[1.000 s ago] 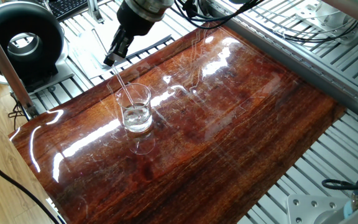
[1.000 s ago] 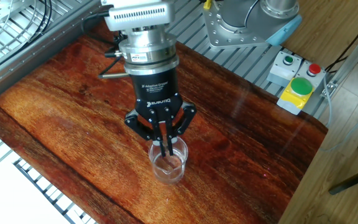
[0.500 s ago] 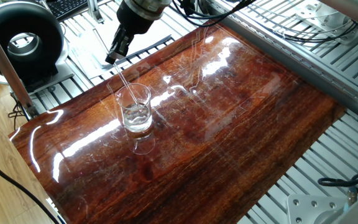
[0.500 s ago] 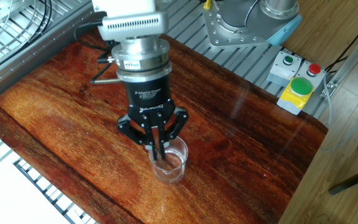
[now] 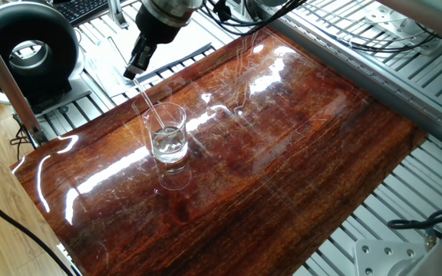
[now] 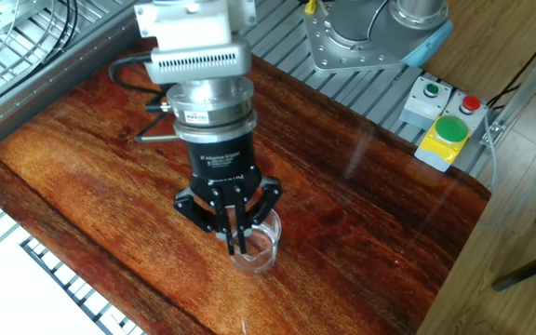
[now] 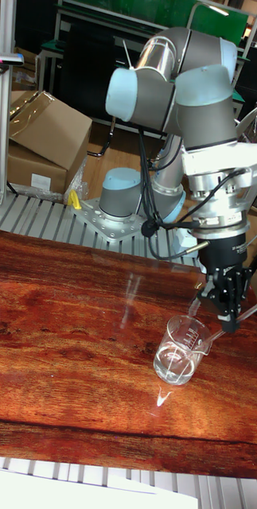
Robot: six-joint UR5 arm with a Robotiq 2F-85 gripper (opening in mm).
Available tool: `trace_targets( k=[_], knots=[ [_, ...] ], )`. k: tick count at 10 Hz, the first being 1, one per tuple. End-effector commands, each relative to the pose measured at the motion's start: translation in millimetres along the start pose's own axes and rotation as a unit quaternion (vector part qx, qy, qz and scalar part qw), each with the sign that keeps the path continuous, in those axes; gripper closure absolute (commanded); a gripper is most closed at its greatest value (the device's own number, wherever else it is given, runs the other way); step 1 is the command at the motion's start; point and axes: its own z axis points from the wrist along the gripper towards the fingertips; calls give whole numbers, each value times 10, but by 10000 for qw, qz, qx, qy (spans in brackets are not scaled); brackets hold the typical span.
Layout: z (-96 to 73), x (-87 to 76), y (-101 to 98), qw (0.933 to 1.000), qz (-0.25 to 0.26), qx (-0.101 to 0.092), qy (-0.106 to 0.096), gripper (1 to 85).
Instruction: Stir the beaker with a glass rod
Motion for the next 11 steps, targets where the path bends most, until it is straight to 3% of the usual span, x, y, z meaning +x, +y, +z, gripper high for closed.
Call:
trace_targets(
  k=[1,5,8,11],
  knots=[
    [-27,-52,133,9995,307,15,13,847],
    [-167,58,226,9995,308,-30,87,847],
    [-236,136,109,9998,100,16,173,847],
    [-133,58,-9,9999,32,51,100,847]
  ],
)
